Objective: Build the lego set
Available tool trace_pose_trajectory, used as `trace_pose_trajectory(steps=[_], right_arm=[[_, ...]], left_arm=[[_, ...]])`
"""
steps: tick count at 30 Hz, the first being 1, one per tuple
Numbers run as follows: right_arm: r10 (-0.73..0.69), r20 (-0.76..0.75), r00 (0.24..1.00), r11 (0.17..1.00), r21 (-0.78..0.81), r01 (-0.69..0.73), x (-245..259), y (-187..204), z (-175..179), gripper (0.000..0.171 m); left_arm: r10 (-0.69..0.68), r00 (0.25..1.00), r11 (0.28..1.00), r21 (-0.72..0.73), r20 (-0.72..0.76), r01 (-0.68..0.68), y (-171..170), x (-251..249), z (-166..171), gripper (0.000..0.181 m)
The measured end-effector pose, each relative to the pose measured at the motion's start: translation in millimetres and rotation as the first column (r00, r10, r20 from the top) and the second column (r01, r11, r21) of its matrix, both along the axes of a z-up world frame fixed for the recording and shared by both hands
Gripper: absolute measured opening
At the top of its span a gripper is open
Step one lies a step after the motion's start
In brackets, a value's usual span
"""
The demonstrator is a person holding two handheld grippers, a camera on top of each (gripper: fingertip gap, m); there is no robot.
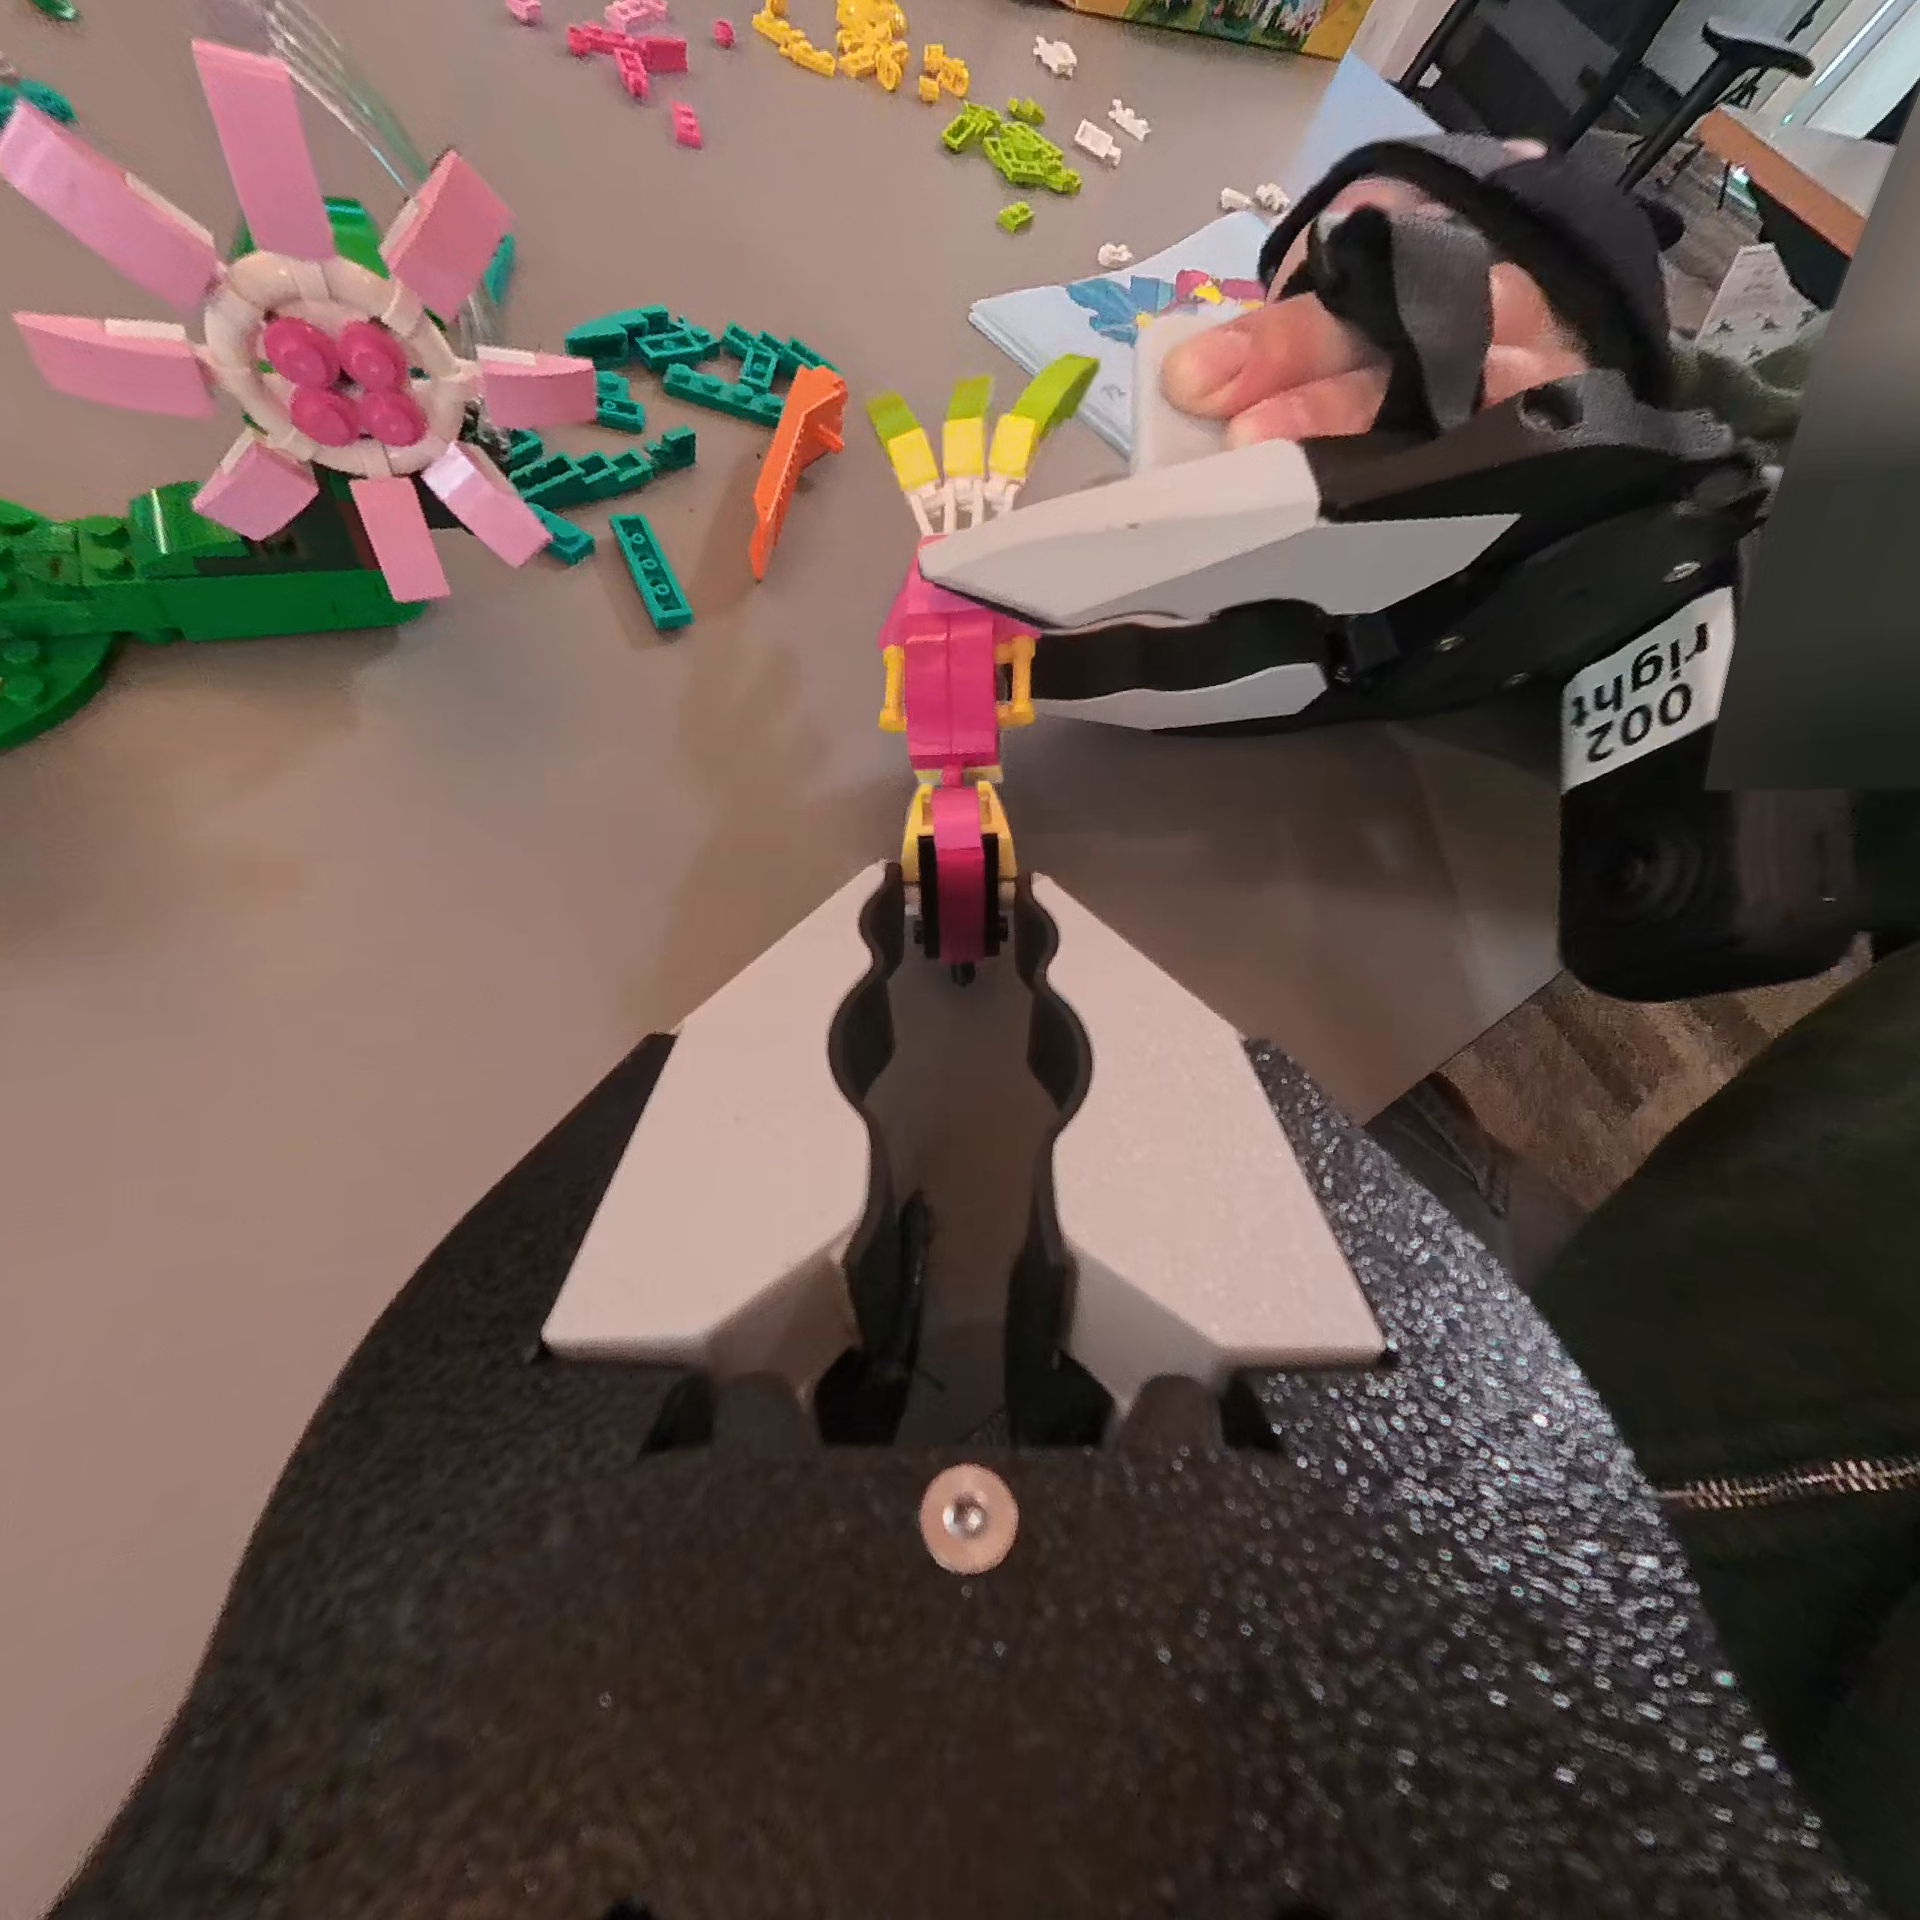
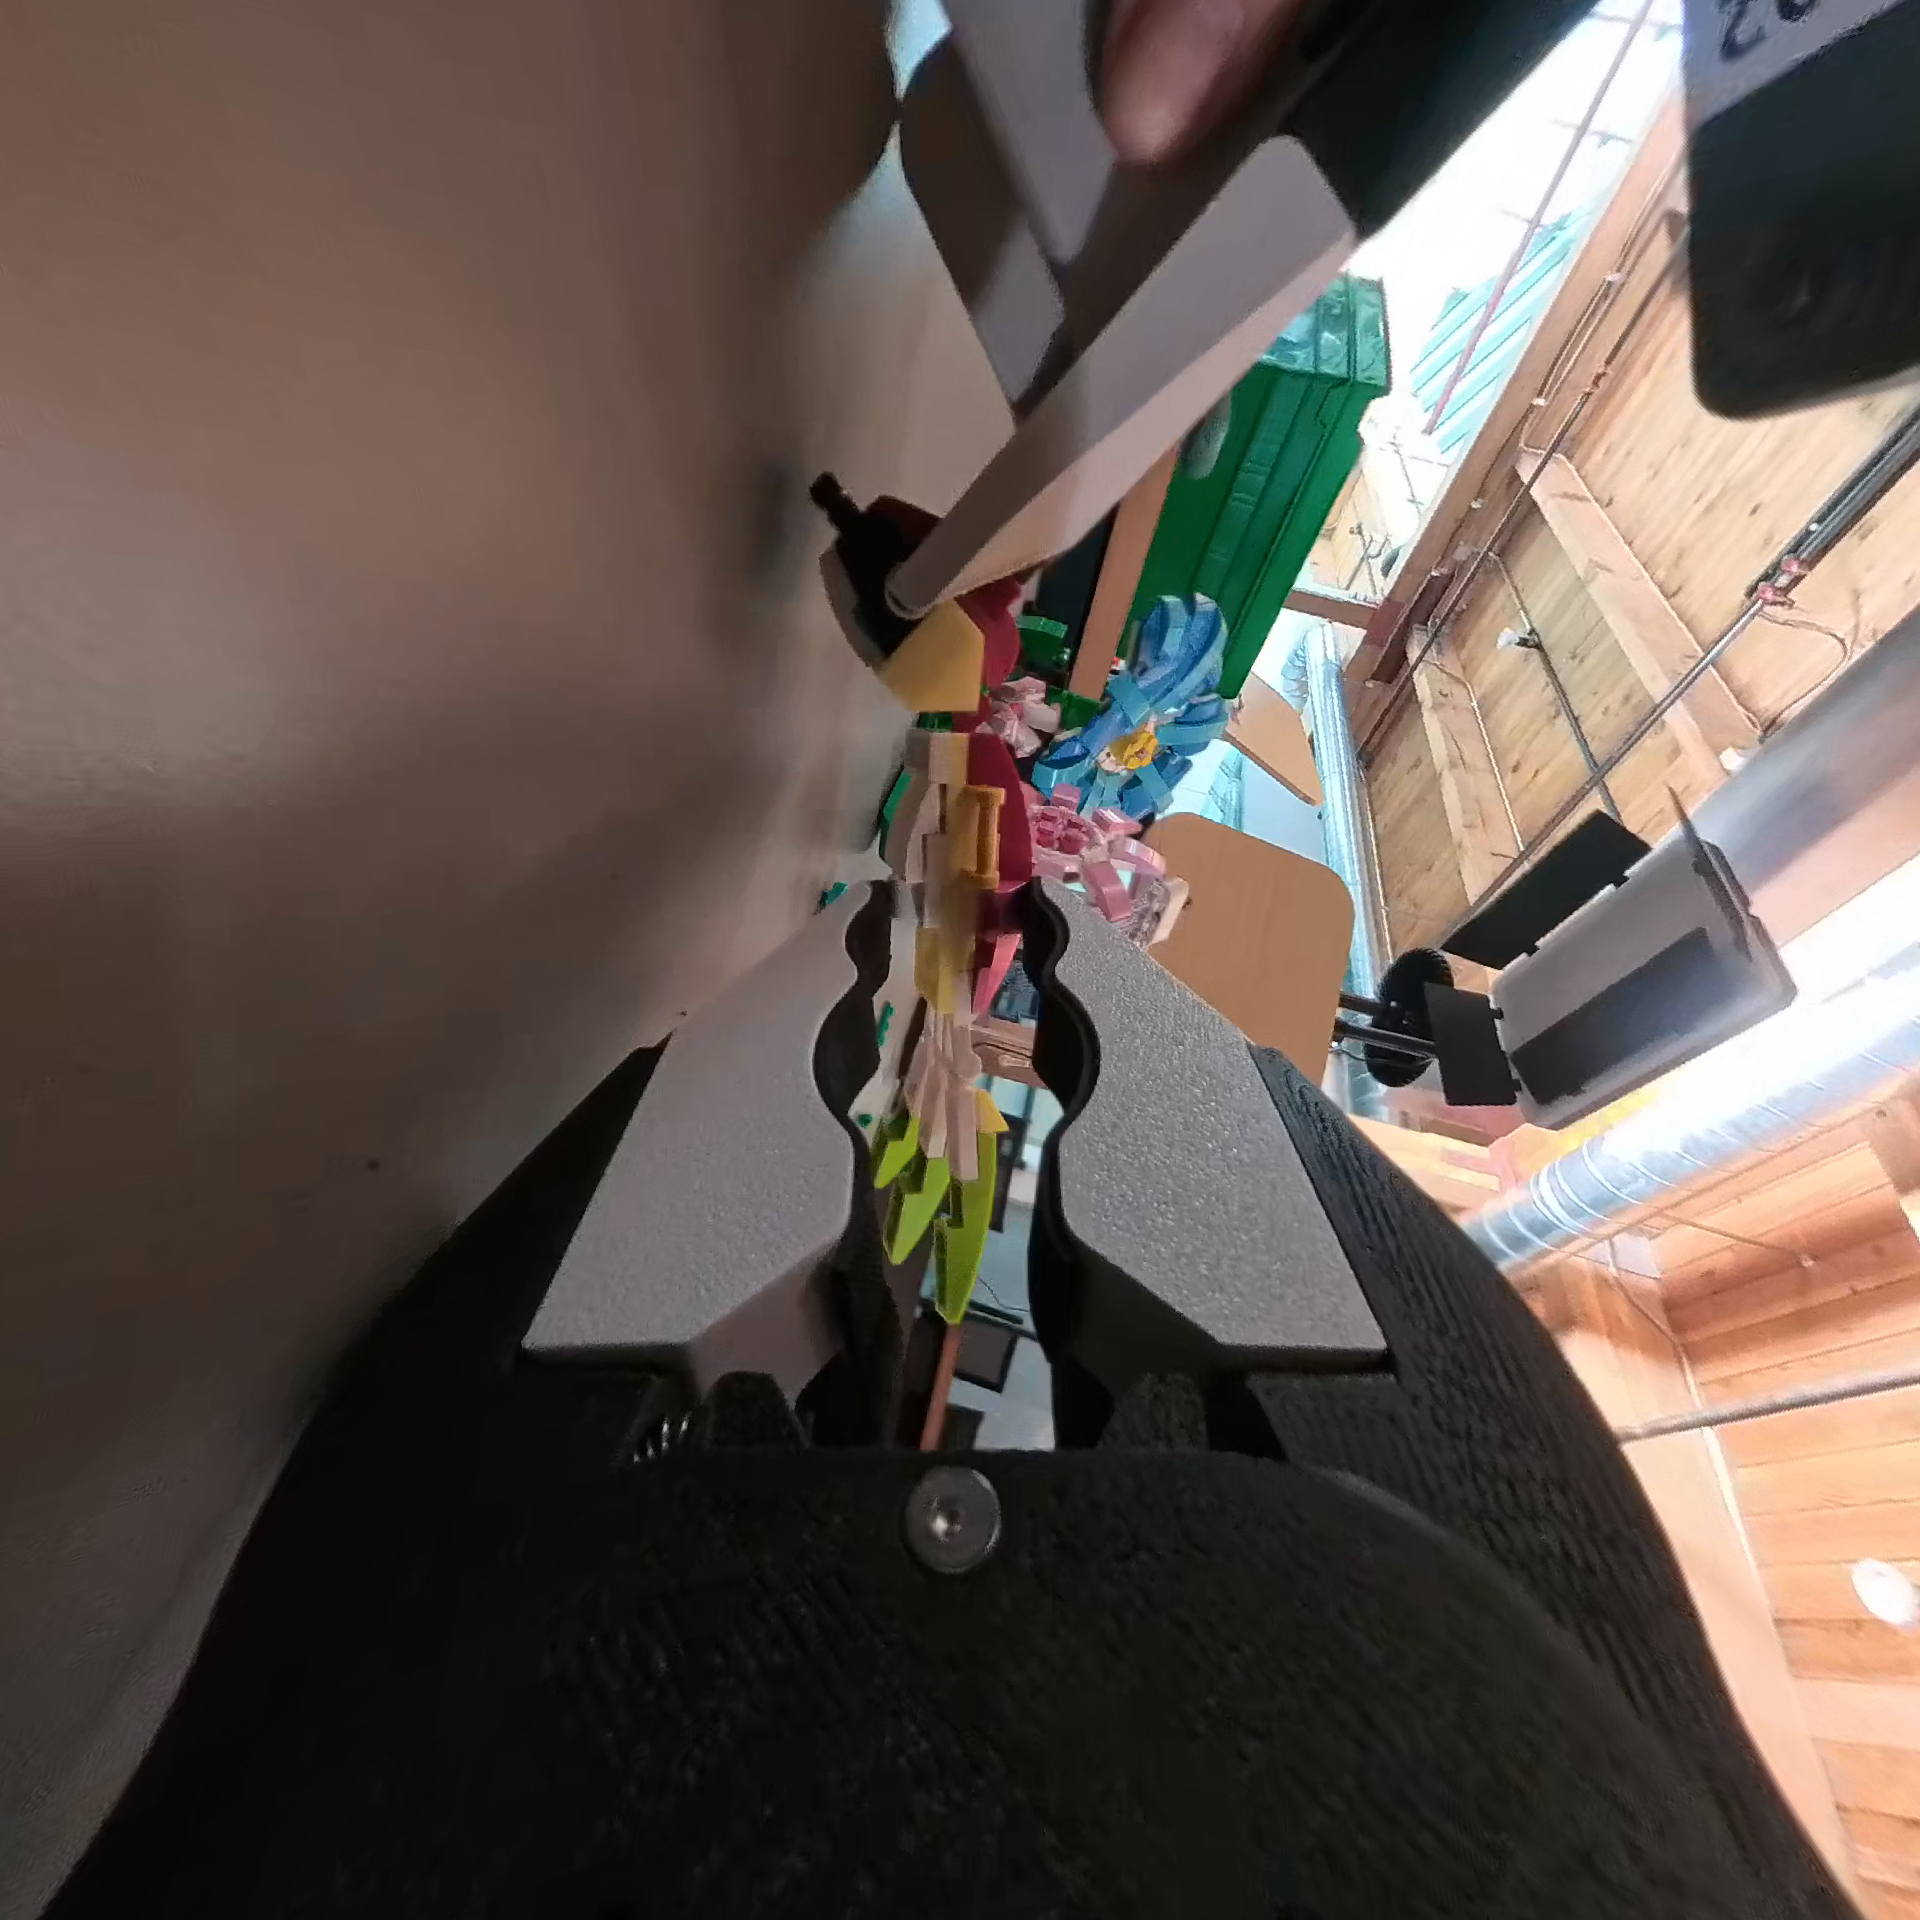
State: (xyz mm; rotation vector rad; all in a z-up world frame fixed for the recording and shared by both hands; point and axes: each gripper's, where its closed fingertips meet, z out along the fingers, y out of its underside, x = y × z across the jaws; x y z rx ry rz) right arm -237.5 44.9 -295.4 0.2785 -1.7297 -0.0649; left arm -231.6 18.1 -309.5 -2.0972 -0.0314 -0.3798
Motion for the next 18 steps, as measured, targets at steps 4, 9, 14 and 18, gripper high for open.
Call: trace_pose_trajectory(steps=[4, 9, 14, 18], right_arm=[[0.0, 0.01, 1.0, 1.0, 0.016, 0.0, -4, 0, -9, 0.024], [0.001, 0.015, 1.0, 1.0, 0.018, -0.001, -6, -3, -15, 0.023], [-0.007, 0.021, 1.0, 1.0, 0.018, 0.007, -6, -2, -14, 0.024], [-0.007, 0.036, 0.999, 1.0, 0.022, 0.006, -5, -3, -12, 0.023]], left_arm=[[-0.002, 1.0, 1.0, -0.006, 0.002, 0.002, 0, 0, 0, 0.019], [0.0, 1.0, 1.0, -0.012, -0.003, 0.0, -1, -2, -1, 0.019], [-0.005, 1.0, 1.0, -0.027, -0.016, 0.005, 0, -1, -2, 0.019], [-0.013, 1.0, 1.0, -0.013, -0.024, 0.013, 4, 1, -1, 0.022]])
